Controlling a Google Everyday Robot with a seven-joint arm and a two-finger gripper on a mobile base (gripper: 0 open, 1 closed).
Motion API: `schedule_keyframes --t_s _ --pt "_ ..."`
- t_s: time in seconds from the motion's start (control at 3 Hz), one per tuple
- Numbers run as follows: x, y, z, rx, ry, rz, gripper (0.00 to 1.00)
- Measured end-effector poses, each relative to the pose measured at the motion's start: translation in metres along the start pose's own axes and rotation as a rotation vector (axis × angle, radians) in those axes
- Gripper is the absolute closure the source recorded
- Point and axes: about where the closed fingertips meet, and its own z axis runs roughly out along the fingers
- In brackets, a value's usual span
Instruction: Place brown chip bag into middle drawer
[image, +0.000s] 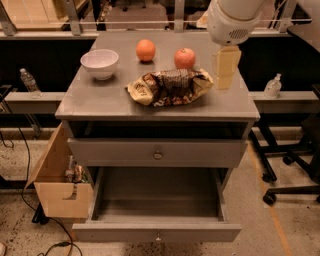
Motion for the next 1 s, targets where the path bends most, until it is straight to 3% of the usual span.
schedule_keyframes --t_s 0.33,1.0 --pt "-0.025 -0.028 0.025 0.034 0.034 -0.066 0.0" --pt "-0.061 -0.04 0.081 0.015 0.061 -0.069 0.0"
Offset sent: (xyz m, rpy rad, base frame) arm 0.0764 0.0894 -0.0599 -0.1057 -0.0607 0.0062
